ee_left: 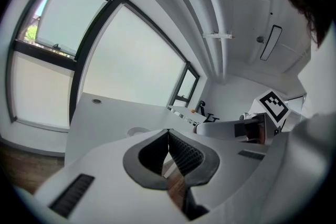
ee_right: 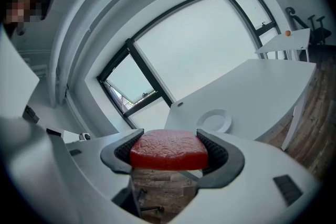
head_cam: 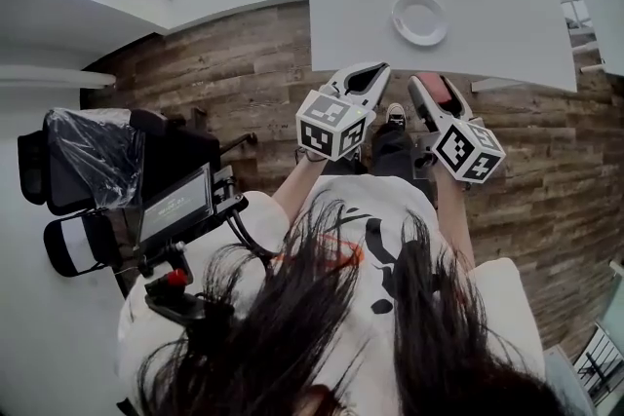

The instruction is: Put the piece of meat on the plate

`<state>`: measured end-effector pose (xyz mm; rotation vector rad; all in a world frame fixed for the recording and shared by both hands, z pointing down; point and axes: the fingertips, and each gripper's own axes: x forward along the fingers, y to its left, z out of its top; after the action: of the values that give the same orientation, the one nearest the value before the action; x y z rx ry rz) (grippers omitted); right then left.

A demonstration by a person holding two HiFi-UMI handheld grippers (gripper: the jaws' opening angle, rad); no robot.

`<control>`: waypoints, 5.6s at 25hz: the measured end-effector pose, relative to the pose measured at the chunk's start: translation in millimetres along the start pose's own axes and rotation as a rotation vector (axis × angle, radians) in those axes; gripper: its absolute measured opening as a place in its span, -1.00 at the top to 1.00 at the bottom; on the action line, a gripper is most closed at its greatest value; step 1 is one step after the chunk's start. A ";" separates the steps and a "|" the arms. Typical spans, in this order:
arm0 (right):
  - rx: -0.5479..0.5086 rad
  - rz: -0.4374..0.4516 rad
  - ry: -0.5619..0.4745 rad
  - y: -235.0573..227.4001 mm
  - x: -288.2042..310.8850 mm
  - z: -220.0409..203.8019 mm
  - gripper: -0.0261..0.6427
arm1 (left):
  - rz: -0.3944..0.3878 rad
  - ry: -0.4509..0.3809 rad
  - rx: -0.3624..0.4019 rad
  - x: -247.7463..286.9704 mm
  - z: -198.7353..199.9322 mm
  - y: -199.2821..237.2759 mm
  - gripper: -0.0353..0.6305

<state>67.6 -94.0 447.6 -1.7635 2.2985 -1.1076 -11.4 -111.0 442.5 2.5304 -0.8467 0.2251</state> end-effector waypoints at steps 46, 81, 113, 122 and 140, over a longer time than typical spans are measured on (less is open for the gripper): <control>-0.834 0.211 0.563 -126.9 167.0 -43.8 -0.02 | 0.169 0.108 -0.114 119.3 -2.9 60.2 0.88; -0.441 0.195 0.461 -94.4 172.4 9.5 -0.02 | 0.186 0.084 -0.088 118.2 8.9 73.5 0.88; -0.022 0.096 0.075 -71.8 87.2 56.1 0.50 | 0.047 0.123 -0.035 116.3 7.6 29.6 0.88; -0.028 0.050 0.051 -84.3 65.1 62.1 0.50 | 0.008 0.111 -0.041 123.7 10.5 10.2 0.88; -0.089 0.254 0.192 -31.8 147.1 57.0 0.50 | 0.257 0.015 -0.144 95.2 32.0 90.4 0.88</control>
<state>66.8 -252.0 478.1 -1.3902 2.6304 -1.1899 10.3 -240.2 475.8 2.2815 -1.1399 0.2549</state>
